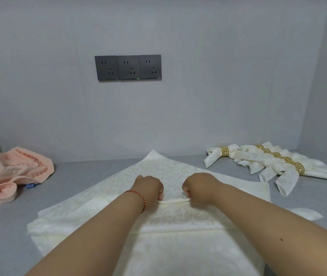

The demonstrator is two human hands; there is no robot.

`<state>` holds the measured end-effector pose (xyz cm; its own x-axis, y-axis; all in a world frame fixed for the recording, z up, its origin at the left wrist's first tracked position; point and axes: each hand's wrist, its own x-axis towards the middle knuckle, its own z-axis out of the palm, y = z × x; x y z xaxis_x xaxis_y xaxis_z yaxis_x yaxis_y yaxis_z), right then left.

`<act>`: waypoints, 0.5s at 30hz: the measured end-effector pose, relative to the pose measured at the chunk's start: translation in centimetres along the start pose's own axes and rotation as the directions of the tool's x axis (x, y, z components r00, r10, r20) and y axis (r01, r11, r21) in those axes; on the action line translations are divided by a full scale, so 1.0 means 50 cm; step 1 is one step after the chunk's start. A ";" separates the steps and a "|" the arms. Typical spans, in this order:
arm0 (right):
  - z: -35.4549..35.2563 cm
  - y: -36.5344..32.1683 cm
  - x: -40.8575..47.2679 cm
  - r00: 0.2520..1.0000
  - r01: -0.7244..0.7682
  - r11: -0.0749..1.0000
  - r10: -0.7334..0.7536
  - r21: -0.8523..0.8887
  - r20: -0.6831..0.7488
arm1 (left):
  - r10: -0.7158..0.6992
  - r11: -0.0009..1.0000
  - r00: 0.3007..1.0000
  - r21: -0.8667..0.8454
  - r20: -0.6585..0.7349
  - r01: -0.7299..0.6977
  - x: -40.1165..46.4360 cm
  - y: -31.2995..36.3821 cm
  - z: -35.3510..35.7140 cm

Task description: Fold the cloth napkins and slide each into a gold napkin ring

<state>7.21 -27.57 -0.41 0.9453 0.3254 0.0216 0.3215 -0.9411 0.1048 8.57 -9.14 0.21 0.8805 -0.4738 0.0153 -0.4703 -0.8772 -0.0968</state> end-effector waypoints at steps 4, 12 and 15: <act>0.001 0.006 -0.012 0.998 -0.050 0.990 0.053 0.135 -0.019 | -0.034 0.999 0.996 0.040 0.082 0.031 -0.013 0.006 -0.006; -0.004 0.036 0.009 0.990 -0.125 0.923 0.092 0.363 0.109 | -0.116 0.972 0.989 -0.196 0.096 0.133 -0.001 -0.015 -0.002; 0.004 0.045 0.015 0.983 -0.162 0.919 0.117 0.360 0.142 | -0.119 0.964 0.983 -0.221 0.142 0.149 0.005 -0.022 0.004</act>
<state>8.64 -29.48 -0.35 0.9746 0.1962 -0.1080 0.1619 -0.9504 -0.2657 9.31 -8.25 0.14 0.9296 -0.3501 -0.1149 -0.3355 -0.9332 0.1288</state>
